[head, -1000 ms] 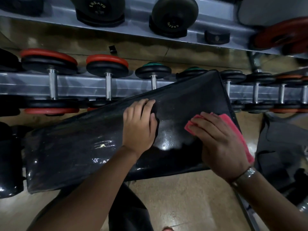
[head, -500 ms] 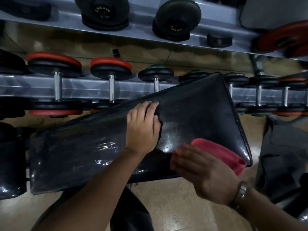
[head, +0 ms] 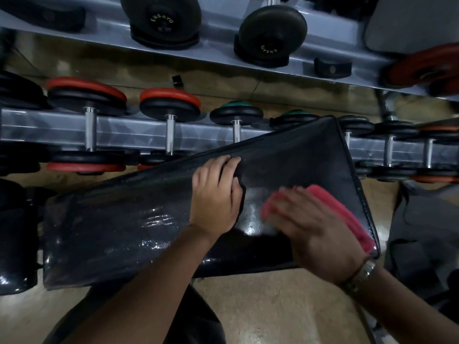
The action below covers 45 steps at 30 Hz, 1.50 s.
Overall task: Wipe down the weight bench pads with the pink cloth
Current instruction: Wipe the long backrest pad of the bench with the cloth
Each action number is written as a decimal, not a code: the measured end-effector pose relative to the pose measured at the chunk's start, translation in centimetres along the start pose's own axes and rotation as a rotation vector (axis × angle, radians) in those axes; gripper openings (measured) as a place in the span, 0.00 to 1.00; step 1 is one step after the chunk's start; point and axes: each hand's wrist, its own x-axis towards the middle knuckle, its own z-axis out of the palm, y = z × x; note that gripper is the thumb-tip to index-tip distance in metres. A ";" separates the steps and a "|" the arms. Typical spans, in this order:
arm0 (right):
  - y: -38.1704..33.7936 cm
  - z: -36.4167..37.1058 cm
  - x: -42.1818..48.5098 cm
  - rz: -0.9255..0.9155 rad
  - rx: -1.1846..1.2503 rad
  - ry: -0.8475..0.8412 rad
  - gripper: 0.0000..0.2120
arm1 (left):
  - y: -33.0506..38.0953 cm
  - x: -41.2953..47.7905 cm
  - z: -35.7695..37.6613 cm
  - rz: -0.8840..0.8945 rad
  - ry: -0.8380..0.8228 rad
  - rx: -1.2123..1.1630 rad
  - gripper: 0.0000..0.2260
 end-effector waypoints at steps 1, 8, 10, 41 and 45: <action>0.1 -0.1 1.0 0.118 -0.025 0.051 0.22 | 0.0 0.0 0.0 -0.001 0.002 -0.005 0.17; -1.9 0.7 2.3 0.110 -0.068 -0.017 0.24 | -0.1 -0.1 0.1 0.001 -0.009 -0.018 0.18; 0.2 -0.5 3.2 0.183 -0.104 0.008 0.22 | -0.1 -0.1 0.2 -0.005 -0.009 -0.020 0.18; 1.6 1.0 10.1 0.169 -0.133 0.065 0.21 | 0.1 0.2 -1.0 -0.054 -0.087 0.014 0.19; 2.0 1.2 12.6 0.442 -0.221 0.124 0.14 | -0.5 0.4 -1.2 -0.012 -0.105 0.048 0.18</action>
